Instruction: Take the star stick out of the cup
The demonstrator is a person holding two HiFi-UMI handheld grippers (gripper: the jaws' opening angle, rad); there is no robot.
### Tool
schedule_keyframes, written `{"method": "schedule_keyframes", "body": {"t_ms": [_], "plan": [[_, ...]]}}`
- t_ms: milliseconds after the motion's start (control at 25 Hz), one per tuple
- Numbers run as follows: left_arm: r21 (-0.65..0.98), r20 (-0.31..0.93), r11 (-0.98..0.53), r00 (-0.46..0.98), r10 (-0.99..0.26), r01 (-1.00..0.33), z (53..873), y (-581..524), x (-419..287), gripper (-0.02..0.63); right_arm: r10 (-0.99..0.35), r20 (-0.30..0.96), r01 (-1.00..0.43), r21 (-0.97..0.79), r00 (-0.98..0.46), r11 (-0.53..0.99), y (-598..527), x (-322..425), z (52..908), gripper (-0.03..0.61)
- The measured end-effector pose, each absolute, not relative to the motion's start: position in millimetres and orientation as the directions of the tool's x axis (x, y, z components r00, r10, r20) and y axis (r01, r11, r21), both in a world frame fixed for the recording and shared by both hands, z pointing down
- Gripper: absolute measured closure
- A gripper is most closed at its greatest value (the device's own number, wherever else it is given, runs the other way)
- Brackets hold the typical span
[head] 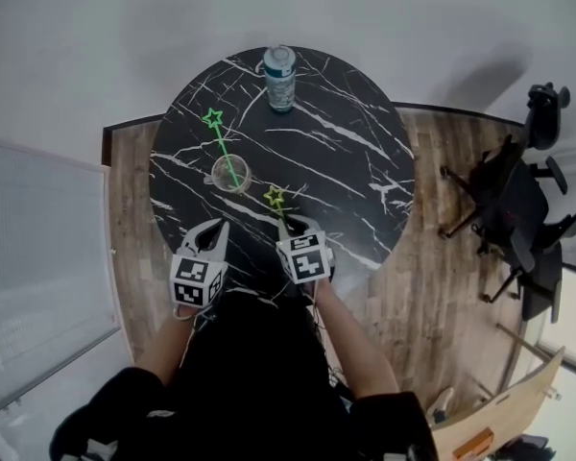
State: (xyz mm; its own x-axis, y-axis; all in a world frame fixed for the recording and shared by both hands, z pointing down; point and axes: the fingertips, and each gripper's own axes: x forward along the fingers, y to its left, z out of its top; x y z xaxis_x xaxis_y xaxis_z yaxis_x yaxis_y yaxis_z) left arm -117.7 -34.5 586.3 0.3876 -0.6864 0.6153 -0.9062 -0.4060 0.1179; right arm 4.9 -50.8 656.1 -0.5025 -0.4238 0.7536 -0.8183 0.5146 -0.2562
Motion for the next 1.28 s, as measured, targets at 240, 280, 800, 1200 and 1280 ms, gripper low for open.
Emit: {"method": "schedule_keyframes", "body": {"t_ms": [240, 280, 800, 1200, 1280], "plan": [[0.131, 0.637, -0.386, 0.376, -0.672, -0.913, 594.8, -30.6, -130.6, 0.615, -0.413, 0.785, -0.857, -0.274, -0.462, 0.438, -55.7, 6.7, 681.3, 0.569], [0.137, 0.638, -0.385, 0.378, -0.671, -0.913, 596.0, -30.2, -131.1, 0.615, -0.411, 0.79, -0.861, -0.272, -0.455, 0.43, -56.0, 7.2, 685.3, 0.569], [0.153, 0.653, -0.395, 0.392, -0.648, -0.906, 603.3, -28.8, -130.5, 0.615, -0.409, 0.819, -0.9, -0.274, -0.403, 0.338, -61.6, 18.8, 710.6, 0.569], [0.149, 0.655, -0.405, 0.397, -0.643, -0.902, 603.6, -28.8, -129.3, 0.615, -0.416, 0.826, -0.91, -0.257, -0.382, 0.325, -65.0, 26.0, 718.0, 0.569], [0.148, 0.655, -0.408, 0.398, -0.642, -0.901, 602.2, -28.9, -128.1, 0.615, -0.414, 0.825, -0.908, -0.258, -0.385, 0.331, -65.4, 26.7, 717.8, 0.54]]}}
